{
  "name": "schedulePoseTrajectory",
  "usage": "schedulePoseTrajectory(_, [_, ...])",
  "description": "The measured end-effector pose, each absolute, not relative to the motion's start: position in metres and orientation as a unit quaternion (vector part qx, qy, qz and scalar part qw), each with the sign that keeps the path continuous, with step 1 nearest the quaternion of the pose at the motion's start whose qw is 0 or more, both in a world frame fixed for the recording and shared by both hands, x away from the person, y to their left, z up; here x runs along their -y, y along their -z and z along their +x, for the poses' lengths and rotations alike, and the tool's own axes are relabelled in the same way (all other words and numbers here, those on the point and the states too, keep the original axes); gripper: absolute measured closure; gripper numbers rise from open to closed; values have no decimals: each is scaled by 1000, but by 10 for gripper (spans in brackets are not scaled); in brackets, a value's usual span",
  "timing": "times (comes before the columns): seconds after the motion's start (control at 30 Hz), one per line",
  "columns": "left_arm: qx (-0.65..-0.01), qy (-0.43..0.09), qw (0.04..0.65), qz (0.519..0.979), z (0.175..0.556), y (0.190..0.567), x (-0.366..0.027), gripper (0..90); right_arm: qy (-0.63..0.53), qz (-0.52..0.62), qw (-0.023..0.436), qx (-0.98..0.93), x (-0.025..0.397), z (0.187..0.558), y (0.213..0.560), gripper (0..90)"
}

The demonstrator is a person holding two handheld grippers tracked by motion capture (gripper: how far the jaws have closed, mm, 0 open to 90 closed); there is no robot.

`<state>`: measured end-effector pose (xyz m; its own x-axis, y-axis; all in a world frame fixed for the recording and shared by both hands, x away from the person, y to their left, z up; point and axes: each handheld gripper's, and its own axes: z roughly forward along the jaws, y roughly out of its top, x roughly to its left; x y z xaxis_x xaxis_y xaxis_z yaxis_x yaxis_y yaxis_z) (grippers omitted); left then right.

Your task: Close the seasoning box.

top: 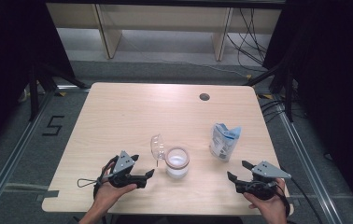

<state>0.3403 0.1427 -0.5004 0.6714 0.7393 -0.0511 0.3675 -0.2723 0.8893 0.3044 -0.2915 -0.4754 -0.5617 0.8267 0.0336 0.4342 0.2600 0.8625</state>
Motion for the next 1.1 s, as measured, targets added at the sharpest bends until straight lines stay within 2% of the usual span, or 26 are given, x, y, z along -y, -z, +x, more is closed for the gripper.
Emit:
schedulePoseTrajectory(0.1, [-361, -192, 486, 773, 340, 499, -144, 214, -446, 411, 224, -763, 294, 302, 475, 283])
schedulePoseTrajectory(0.23, [-361, -194, 494, 767, 339, 496, -146, 329, -443, 420, 219, -761, 297, 297, 474, 283])
schedulePoseTrajectory(0.57, [-336, -227, 526, 747, 335, 478, -144, 764, -447, 415, 217, -762, 300, 291, 476, 288])
schedulePoseTrajectory(0.77, [-333, -227, 535, 743, 338, 471, -141, 860, -445, 411, 214, -766, 299, 289, 476, 294])
schedulePoseTrajectory(1.1, [-319, -236, 536, 745, 340, 458, -137, 881, -443, 408, 208, -771, 297, 288, 477, 296])
